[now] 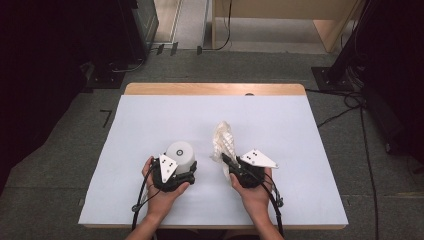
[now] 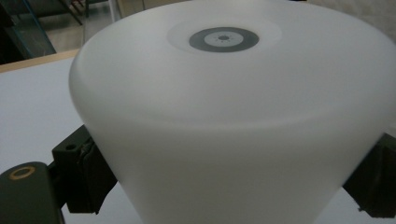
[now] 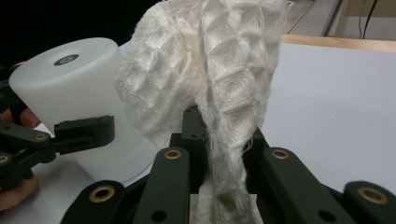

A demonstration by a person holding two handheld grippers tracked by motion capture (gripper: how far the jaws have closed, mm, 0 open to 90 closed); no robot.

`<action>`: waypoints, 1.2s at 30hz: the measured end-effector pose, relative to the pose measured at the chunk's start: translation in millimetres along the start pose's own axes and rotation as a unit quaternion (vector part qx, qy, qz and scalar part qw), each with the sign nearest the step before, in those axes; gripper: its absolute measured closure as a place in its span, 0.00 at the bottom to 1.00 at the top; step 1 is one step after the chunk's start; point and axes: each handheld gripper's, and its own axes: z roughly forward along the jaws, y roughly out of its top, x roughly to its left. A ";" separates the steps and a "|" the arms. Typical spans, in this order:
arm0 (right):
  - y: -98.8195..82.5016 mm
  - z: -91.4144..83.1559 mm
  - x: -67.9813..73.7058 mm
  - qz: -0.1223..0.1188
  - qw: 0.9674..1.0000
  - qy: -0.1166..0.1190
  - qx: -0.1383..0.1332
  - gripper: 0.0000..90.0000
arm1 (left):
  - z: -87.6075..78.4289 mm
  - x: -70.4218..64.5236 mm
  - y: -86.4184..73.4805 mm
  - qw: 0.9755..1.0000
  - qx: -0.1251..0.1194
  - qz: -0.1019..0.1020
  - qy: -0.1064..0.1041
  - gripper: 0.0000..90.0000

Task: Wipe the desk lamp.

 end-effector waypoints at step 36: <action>11.1 0.3 27.1 0.011 0.996 0.089 -0.015 0.88 | -7.8 12.5 22.2 0.966 -0.021 -0.016 -0.258 0.10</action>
